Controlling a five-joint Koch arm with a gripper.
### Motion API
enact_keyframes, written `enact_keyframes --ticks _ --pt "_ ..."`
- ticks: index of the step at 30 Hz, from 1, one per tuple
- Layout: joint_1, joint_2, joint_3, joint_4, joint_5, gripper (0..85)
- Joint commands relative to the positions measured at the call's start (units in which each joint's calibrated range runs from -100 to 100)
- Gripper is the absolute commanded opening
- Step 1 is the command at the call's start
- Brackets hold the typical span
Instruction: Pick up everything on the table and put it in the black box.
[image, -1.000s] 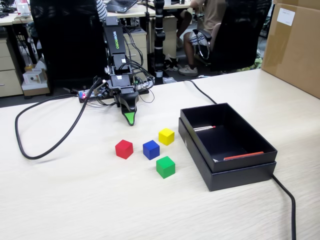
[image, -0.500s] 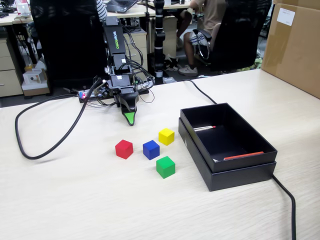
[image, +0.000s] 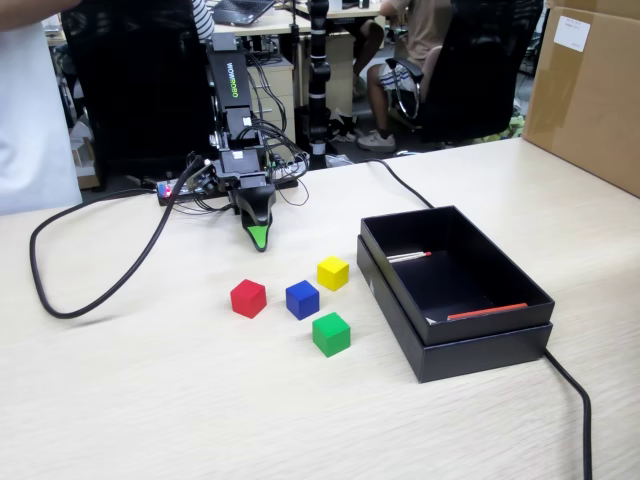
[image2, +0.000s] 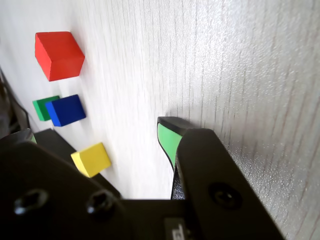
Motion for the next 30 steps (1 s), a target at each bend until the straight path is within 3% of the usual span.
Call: enact_keyframes --ticks 1,11,20,30 --pt "-1.5 5.1 7.5 -8.3 1.3 47.6" --pt "-2.8 29.0 41.5 -29.0 6.4 47.2" --pt "-4.1 56.3 66.4 -41.5 9.0 44.8" --pt "-3.9 75.5 77.1 -44.2 10.5 42.0"
